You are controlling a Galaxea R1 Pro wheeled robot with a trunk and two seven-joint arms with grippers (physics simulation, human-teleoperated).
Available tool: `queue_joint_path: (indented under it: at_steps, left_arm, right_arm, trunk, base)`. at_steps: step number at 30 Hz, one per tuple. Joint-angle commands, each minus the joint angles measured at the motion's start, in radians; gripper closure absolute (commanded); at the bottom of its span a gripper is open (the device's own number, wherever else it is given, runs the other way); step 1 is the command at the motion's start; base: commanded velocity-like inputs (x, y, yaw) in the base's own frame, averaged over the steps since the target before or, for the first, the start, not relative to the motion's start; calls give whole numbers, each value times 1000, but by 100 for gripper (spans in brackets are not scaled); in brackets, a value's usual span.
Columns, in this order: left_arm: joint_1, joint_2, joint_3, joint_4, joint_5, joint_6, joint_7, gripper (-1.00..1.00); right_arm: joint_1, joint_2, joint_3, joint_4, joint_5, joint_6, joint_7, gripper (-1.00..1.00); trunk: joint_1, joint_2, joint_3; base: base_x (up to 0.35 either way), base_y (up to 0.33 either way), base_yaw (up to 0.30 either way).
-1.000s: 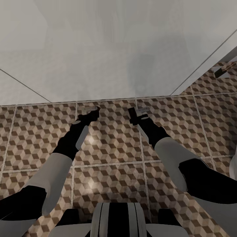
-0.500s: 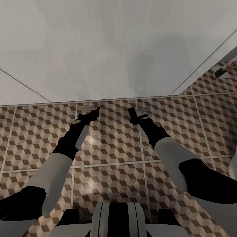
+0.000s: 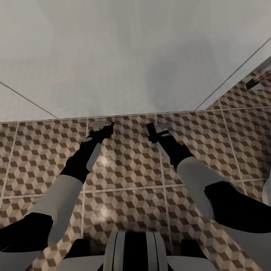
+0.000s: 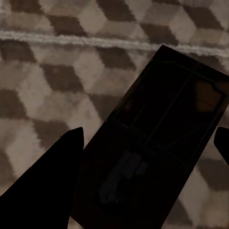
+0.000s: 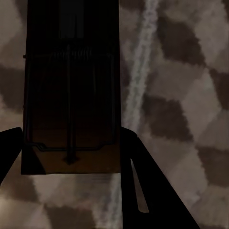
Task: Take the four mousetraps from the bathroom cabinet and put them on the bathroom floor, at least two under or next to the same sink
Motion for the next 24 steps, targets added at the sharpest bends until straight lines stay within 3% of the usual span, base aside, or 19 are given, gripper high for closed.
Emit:
queue_joint_path:
  at_steps: [1,24]
  left_arm:
    - [0,1,-3,-2,10,4,9,100]
    - [0,1,-3,-2,10,4,9,100]
  right_arm:
    - [0,0,5,-2,4,8,-2,100]
    - [0,0,5,-1,4,8,-2,100]
  trunk:
    - [0,0,-1]
    - [0,0,-1]
  base:
    - [129,0,0]
    - [15,0,0]
